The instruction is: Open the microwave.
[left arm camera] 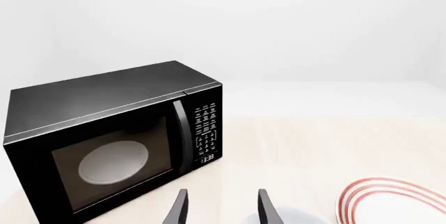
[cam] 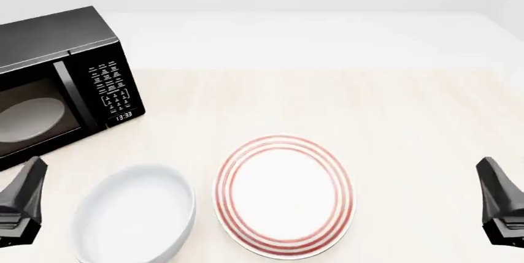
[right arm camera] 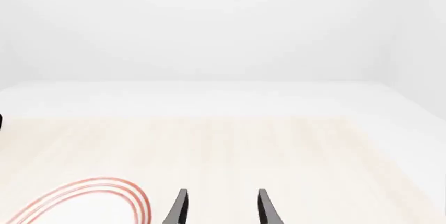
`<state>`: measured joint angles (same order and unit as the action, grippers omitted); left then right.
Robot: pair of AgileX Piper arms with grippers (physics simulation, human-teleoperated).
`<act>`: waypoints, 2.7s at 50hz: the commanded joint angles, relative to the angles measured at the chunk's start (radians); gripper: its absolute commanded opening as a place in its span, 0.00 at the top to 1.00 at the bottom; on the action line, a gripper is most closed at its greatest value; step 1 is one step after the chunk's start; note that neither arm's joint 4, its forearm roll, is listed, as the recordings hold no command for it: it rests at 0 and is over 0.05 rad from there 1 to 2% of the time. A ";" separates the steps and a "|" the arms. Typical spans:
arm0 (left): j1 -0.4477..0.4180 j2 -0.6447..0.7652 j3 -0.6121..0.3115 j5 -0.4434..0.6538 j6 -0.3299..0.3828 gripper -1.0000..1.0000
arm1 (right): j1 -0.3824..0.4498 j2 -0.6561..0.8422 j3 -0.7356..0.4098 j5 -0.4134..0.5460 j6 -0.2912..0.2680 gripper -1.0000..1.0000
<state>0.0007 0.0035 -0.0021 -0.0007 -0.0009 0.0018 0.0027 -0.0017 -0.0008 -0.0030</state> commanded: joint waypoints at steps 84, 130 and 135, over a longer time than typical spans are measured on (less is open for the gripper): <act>0.080 0.447 -0.331 0.051 -0.038 0.00 | 0.003 0.001 -0.004 0.003 -0.007 0.00; 0.119 0.774 -0.311 -0.225 -0.008 0.00 | 0.003 0.001 -0.004 0.002 -0.007 0.00; 0.116 0.800 -0.311 -0.252 -0.017 0.00 | 0.003 0.001 -0.004 0.002 -0.007 0.00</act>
<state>0.1181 0.7514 -0.3113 -0.2061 -0.0083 0.0051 0.0038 -0.0053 0.0017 -0.0098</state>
